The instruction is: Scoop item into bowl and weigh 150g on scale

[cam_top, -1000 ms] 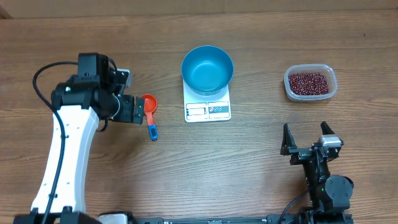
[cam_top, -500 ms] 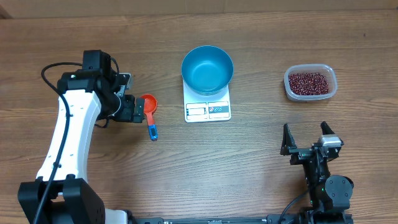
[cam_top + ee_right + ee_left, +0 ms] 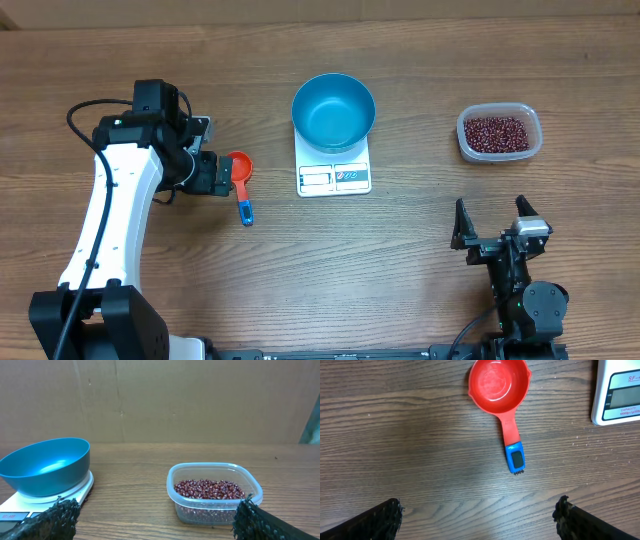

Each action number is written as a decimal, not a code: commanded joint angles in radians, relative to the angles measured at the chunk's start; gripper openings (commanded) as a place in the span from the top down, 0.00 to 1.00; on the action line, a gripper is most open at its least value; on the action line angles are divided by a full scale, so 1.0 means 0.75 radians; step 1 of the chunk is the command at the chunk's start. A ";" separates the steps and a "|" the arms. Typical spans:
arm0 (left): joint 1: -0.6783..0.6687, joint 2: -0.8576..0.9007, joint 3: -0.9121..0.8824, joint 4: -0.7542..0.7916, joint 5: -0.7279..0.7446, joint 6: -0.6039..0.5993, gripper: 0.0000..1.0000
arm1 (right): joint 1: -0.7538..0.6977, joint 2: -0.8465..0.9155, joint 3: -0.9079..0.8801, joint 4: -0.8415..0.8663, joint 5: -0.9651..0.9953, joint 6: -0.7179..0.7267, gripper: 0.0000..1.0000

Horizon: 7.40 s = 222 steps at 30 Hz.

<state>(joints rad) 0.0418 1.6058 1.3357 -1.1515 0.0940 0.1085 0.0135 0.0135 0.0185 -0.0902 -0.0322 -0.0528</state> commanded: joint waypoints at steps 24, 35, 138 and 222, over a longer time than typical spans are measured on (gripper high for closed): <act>0.007 0.113 0.032 0.005 -0.001 0.025 0.00 | 0.003 -0.014 -0.014 0.008 0.017 -0.006 0.00; 0.008 0.113 0.032 0.005 -0.020 -0.001 0.01 | 0.003 -0.014 -0.014 0.008 0.017 -0.006 0.00; 0.081 0.113 0.032 -0.010 -0.031 -0.024 0.00 | 0.003 -0.014 -0.014 0.008 0.017 -0.006 0.00; 0.063 0.332 0.028 0.232 0.052 -0.027 0.01 | 0.003 -0.014 -0.014 0.008 0.017 -0.006 0.00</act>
<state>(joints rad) 0.0978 1.8435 1.3361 -0.9924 0.0952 0.1043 0.0139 0.0135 0.0185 -0.0902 -0.0326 -0.0532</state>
